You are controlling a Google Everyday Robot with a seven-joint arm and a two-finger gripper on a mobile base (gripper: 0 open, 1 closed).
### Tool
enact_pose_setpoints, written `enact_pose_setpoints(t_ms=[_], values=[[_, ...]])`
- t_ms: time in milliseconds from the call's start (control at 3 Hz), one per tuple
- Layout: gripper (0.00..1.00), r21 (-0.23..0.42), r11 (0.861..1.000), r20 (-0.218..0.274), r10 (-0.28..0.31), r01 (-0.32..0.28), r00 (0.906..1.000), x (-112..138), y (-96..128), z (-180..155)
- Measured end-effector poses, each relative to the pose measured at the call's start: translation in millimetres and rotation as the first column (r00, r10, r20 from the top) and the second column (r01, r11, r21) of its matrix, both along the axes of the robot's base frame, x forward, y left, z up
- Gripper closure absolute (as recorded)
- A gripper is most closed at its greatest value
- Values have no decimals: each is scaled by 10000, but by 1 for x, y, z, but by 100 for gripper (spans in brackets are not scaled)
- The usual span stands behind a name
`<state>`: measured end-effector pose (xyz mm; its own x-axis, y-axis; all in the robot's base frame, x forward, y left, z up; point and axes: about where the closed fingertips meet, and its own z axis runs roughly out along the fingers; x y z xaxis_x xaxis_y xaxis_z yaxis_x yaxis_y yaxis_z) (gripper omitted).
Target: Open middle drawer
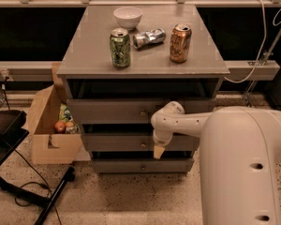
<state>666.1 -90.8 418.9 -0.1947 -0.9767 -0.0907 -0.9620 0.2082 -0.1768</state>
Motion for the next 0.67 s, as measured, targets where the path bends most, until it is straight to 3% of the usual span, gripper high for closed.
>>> enact_pose_setpoints(t_ms=[667], values=[[74,32,9999,40,-135,135,9999,7,2,1]])
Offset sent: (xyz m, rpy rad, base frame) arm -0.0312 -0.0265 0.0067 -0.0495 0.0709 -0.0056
